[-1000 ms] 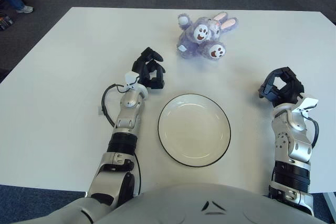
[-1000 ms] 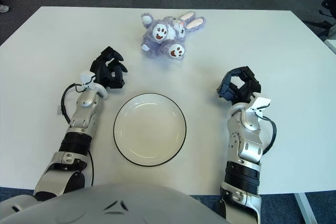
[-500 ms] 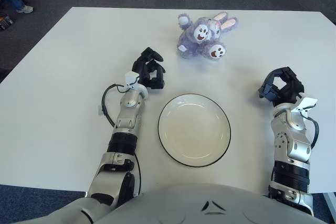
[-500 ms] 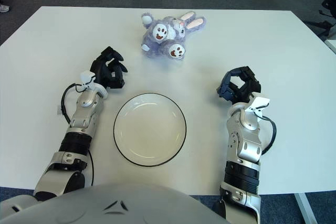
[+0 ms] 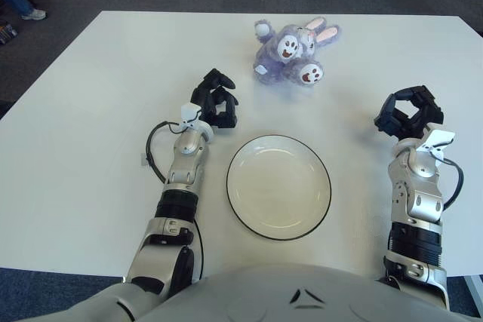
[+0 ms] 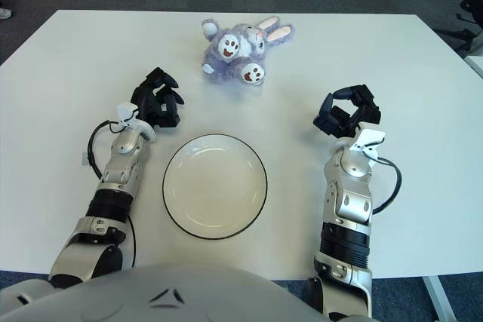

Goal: Put the doll into the plate.

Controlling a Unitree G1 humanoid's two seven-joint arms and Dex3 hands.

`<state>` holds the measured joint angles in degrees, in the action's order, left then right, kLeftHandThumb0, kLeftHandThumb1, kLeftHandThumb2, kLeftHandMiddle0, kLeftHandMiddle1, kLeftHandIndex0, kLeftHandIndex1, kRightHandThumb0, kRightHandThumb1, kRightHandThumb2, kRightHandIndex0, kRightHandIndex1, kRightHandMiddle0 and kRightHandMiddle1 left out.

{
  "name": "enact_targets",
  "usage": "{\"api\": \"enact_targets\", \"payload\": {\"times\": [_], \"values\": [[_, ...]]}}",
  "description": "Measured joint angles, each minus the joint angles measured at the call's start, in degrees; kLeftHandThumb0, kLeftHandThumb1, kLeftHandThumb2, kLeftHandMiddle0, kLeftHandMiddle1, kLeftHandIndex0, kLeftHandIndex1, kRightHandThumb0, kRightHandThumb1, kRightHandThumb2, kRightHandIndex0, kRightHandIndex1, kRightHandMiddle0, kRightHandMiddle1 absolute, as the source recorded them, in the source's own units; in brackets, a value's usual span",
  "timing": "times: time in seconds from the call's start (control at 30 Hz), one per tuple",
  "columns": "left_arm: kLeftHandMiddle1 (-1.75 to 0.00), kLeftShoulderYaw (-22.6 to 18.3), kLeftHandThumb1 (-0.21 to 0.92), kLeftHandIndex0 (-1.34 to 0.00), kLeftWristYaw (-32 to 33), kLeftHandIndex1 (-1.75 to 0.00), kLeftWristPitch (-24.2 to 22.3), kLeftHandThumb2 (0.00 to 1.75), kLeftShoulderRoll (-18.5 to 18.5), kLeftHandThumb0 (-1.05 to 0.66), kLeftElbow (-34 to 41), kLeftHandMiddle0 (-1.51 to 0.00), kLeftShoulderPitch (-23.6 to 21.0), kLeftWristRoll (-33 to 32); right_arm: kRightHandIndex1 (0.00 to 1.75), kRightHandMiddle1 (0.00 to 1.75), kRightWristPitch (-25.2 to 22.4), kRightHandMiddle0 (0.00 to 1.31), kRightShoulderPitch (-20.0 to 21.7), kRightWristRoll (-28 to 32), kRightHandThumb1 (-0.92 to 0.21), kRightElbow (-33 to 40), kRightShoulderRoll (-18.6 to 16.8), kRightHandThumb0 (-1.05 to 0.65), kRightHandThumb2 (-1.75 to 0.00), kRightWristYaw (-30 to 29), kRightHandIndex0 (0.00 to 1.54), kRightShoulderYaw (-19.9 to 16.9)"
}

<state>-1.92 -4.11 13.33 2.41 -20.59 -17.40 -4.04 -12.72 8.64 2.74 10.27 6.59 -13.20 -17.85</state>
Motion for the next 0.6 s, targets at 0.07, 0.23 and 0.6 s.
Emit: {"api": "enact_targets", "payload": {"times": [0.07,0.23,0.6], "values": [[-1.75,0.09,0.21,-0.57,0.0,-1.75,0.4,1.45,0.02,-0.01,-0.27,-0.58,-0.18,0.05,1.75,1.75,-1.0,0.54,1.35,-0.29,-0.42,0.64,1.37,-0.45,-1.19,0.83,1.14,0.51],[-1.75,0.22,0.21,-0.57,0.0,-1.75,1.31,1.45,0.04,-0.01,-0.65,-0.58,-0.39,0.14,1.75,1.75,-5.58,0.52,3.97,-1.78,-0.43,2.19,5.12,-0.44,-1.17,2.98,1.12,1.51],[-1.75,0.6,0.21,-0.56,0.03,-1.75,2.71,1.44,0.0,-0.01,-1.65,-0.58,-0.66,1.09,1.75,1.75,-11.44,0.5,6.26,-4.15,-0.46,4.86,8.89,-0.44,-1.14,6.37,1.09,3.66]]}}
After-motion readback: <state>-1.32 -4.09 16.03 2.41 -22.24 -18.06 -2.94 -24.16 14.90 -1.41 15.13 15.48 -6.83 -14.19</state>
